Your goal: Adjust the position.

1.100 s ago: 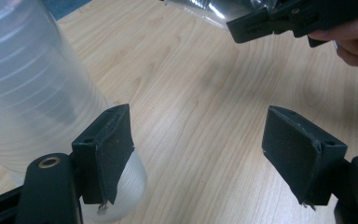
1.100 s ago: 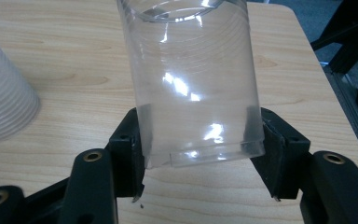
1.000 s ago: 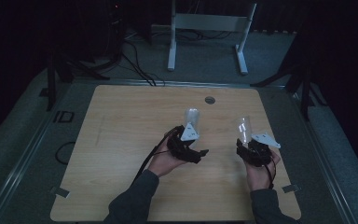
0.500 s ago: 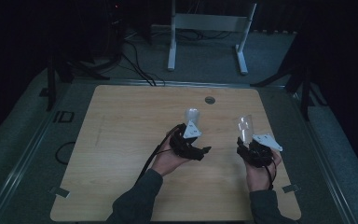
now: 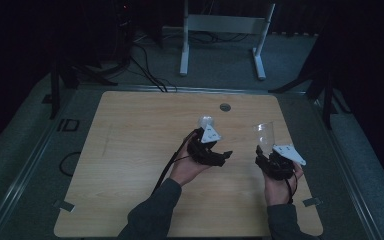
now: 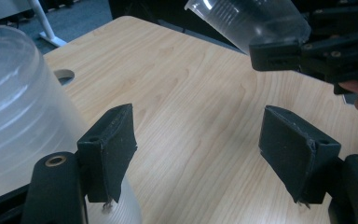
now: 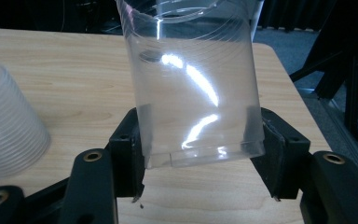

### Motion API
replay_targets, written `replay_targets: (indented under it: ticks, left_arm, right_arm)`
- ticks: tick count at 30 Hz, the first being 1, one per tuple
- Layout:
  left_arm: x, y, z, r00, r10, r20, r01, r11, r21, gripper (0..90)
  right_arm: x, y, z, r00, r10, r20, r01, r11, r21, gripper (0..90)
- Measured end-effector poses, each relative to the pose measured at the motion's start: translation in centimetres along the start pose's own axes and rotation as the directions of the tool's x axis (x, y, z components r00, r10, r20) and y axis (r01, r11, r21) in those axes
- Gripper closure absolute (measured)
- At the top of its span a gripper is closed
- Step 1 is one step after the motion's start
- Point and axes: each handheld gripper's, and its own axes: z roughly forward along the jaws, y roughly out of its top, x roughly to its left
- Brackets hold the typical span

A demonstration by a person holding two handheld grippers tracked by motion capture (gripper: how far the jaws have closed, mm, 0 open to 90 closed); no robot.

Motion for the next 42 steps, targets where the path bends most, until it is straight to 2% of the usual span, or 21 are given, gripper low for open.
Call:
replay_targets:
  ticks: [13,21,28,32,42]
  left_arm:
    - [-0.5,1.5,1.0,0.9989,-0.039,0.027,0.04,0.9988,-0.028,27.6]
    - [-0.3,2.0,1.6,0.9954,-0.085,0.045,0.087,0.9953,-0.041,27.7]
    - [-0.4,2.6,1.8,0.9946,-0.092,0.047,0.095,0.9943,-0.05,27.7]
    - [-0.3,3.0,2.0,0.9914,-0.114,0.064,0.118,0.991,-0.063,27.7]
    - [-0.6,4.0,2.9,0.9862,-0.137,0.092,0.143,0.9876,-0.065,26.9]
  right_arm:
    - [0.3,-0.2,-0.3,1.0,0.006,0.005,-0.006,0.998,-0.055,41.8]
    - [0.4,-0.3,-0.4,0.9999,0.007,0.009,-0.007,0.997,-0.08,41.8]
    - [0.6,-0.3,-0.5,1.0,0.006,0.002,-0.006,0.996,-0.085,41.8]
    - [0.7,-0.3,-0.6,1.0,0.003,0.001,-0.003,0.996,-0.094,41.8]
    - [0.7,-0.3,-0.9,1.0,0.005,0.004,-0.005,0.994,-0.113,41.8]
